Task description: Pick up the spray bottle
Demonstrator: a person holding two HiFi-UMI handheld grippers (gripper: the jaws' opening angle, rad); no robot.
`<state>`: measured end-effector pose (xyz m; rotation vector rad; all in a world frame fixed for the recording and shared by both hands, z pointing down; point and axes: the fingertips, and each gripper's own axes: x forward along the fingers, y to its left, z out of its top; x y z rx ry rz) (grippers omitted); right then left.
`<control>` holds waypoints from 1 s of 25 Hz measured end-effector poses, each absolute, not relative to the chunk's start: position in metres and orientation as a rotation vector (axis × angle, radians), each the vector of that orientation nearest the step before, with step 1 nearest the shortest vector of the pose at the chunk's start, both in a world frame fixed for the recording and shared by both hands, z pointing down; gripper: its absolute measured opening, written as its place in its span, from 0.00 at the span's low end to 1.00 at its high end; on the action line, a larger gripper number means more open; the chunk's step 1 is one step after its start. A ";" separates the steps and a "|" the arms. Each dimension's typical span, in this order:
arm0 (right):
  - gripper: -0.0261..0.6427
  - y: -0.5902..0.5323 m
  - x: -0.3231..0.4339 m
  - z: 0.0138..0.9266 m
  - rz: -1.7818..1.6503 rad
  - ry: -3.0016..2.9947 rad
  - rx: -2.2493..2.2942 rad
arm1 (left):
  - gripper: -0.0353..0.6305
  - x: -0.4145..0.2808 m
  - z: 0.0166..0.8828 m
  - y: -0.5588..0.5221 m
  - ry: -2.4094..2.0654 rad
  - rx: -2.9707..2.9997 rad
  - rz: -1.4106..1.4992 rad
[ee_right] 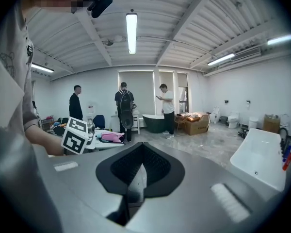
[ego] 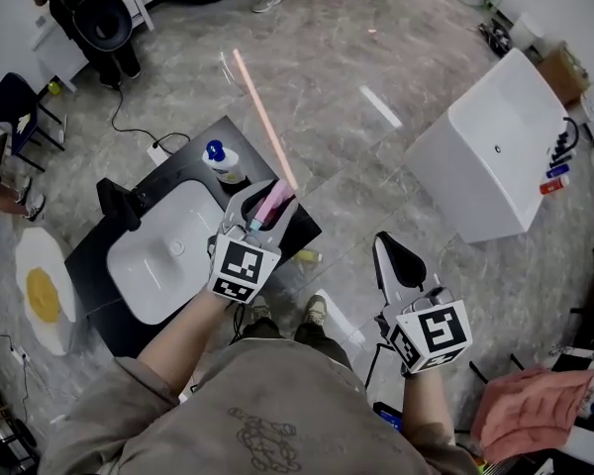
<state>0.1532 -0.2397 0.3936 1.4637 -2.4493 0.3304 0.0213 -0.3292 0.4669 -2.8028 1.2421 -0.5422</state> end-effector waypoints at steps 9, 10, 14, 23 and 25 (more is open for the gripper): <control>0.08 -0.253 0.148 0.329 0.136 -2.555 1.478 | 0.29 -0.003 0.346 -0.328 1.257 -2.687 -0.353; 0.08 -0.254 0.146 0.322 0.113 -2.570 1.478 | 0.29 -0.005 0.333 -0.326 1.255 -2.678 -0.331; 0.08 -0.257 0.141 0.293 0.030 -2.624 1.486 | 0.28 -0.013 0.284 -0.317 1.234 -2.628 -0.257; 0.08 -0.257 0.134 0.254 -0.073 -2.693 1.516 | 0.28 -0.041 0.241 -0.294 1.317 -2.566 -0.163; 0.08 -0.255 0.133 0.254 -0.070 -2.697 1.506 | 0.28 -0.048 0.245 -0.290 1.339 -2.563 -0.180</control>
